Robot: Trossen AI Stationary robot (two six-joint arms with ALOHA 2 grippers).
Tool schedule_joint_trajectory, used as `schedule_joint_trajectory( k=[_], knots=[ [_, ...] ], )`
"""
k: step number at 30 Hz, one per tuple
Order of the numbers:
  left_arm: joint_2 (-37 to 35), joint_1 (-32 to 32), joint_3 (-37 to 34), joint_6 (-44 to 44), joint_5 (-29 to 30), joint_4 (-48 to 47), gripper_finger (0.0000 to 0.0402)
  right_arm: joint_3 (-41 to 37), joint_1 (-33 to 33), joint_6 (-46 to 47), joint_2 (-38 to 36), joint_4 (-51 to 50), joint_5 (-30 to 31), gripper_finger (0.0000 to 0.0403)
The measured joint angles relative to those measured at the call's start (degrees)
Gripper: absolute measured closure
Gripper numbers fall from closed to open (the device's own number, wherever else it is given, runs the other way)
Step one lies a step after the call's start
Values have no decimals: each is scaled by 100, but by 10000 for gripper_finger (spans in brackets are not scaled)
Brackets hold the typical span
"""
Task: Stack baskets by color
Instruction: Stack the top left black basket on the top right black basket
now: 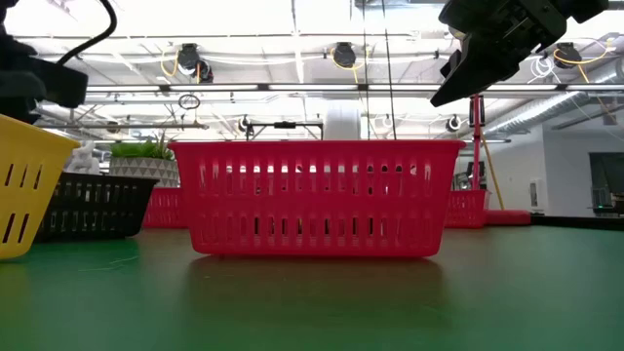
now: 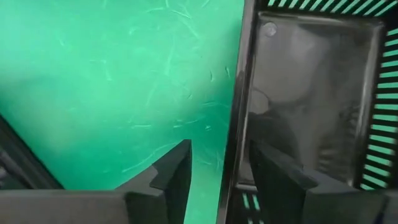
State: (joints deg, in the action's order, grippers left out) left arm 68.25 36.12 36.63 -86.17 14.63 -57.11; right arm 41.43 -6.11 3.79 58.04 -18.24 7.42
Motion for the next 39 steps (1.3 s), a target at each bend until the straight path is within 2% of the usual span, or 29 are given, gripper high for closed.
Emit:
schedule_joint_trajectory(
  k=[5,16,23,29,34,39],
  knots=[
    [0,0,-45,91,28,268,273,0,0,2,0,0,0,401],
    [-2,-22,-45,296,42,358,389,0,0,0,0,0,2,401],
    [-84,-152,-45,490,40,347,374,0,0,-20,0,0,2,401],
    [-554,-418,43,1071,29,334,392,1,0,-19,0,1,2,401],
    [-1019,-697,222,1814,41,317,381,0,0,-20,0,0,2,401],
    [-1349,-1106,533,2684,42,216,393,2,0,-19,0,2,2,401]
  ],
)
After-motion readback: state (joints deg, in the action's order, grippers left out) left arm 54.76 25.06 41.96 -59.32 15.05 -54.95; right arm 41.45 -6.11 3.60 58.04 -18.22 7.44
